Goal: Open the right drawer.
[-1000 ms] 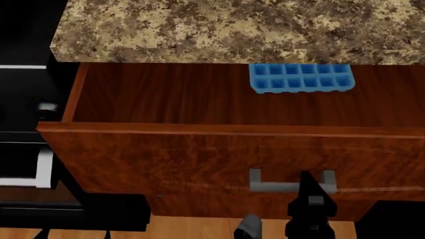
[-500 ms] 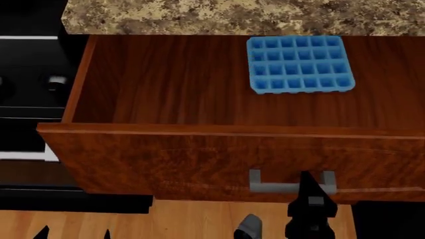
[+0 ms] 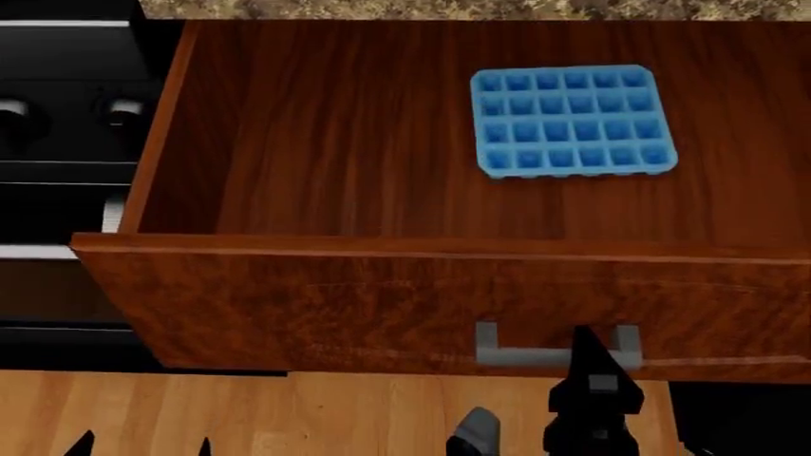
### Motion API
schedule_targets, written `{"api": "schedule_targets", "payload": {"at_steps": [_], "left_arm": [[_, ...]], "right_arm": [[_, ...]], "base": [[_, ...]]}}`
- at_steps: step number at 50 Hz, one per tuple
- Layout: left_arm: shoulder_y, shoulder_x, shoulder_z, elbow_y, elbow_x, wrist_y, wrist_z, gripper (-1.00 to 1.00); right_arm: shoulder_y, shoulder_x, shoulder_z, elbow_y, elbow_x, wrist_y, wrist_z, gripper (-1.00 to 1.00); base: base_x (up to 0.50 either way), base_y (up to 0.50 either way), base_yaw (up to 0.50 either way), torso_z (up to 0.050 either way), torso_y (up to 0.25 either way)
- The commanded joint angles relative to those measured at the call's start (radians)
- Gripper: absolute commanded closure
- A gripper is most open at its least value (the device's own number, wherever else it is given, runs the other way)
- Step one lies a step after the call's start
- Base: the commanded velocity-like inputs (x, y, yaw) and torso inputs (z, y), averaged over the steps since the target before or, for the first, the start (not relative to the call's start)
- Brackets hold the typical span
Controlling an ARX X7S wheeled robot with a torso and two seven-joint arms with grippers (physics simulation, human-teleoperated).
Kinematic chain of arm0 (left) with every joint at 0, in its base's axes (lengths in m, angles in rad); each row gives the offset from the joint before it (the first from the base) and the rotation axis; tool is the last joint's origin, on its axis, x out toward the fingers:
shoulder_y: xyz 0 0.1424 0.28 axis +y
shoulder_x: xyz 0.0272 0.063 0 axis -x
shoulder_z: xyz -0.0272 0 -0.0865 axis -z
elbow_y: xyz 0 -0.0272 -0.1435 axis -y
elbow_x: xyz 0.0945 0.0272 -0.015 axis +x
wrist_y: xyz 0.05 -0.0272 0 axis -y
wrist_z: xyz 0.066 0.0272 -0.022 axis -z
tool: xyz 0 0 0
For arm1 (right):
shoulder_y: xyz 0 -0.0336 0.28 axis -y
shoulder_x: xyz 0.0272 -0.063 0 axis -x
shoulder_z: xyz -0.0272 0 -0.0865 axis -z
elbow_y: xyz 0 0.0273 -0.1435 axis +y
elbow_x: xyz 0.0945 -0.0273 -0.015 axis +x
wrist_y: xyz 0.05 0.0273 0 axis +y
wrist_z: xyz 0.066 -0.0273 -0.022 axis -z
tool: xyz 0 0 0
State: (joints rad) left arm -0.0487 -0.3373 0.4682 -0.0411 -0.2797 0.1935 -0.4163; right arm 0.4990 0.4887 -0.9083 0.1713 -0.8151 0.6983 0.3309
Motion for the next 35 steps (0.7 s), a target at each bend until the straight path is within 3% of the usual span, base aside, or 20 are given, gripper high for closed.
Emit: {"api": "schedule_targets", "payload": {"at_steps": [1,35], "left_arm": [[-0.002,-0.002,0.003,0.003,-0.002,-0.004,-0.001,-1.0],[0.002,-0.008,0.007,0.012,-0.002,-0.002,-0.011,-1.0]], "right_arm": [[0.015,0.003,0.006,-0.026,-0.132,0.019,0.036,1.0],[0.011,0.002,0.002,-0.018,-0.134,0.012,0.046,1.0]], "base": [[-0.17,0.0,0.0,0.0,0.011],[-0.17,0.0,0.0,0.001,0.002]]}}
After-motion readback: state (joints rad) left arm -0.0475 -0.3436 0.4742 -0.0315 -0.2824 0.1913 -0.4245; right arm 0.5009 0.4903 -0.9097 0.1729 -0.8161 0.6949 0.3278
